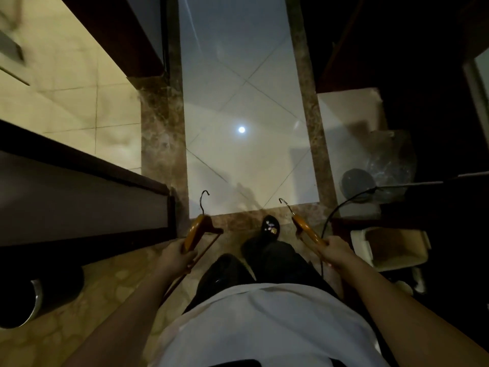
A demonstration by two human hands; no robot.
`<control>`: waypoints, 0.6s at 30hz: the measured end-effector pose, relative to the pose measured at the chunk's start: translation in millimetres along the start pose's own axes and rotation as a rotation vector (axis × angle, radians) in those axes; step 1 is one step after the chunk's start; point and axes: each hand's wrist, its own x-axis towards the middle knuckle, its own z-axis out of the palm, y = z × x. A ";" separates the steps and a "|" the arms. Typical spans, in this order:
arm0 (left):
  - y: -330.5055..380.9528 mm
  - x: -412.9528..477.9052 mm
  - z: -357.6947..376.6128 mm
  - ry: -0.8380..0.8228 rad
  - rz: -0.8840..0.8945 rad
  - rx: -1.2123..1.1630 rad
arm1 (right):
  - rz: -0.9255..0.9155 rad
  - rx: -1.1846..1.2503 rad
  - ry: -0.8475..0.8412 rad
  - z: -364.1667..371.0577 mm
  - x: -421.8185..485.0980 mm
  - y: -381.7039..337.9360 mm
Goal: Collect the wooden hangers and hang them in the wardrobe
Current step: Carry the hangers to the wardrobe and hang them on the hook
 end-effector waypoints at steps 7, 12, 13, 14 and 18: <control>67.4 38.1 -26.6 0.081 -0.035 -0.112 | -0.130 -0.032 -0.047 -70.3 54.2 -100.2; 80.3 64.6 -57.6 0.120 -0.089 -0.127 | -0.185 -0.026 -0.077 -97.3 70.8 -185.8; 80.8 71.0 -65.0 0.118 -0.105 -0.133 | -0.195 -0.025 -0.078 -100.9 74.1 -203.1; 82.4 77.2 -72.9 0.113 -0.119 -0.138 | -0.210 -0.027 -0.076 -103.6 78.0 -220.2; 90.8 109.6 -108.3 0.089 -0.190 -0.146 | -0.240 -0.006 -0.061 -108.3 94.1 -282.2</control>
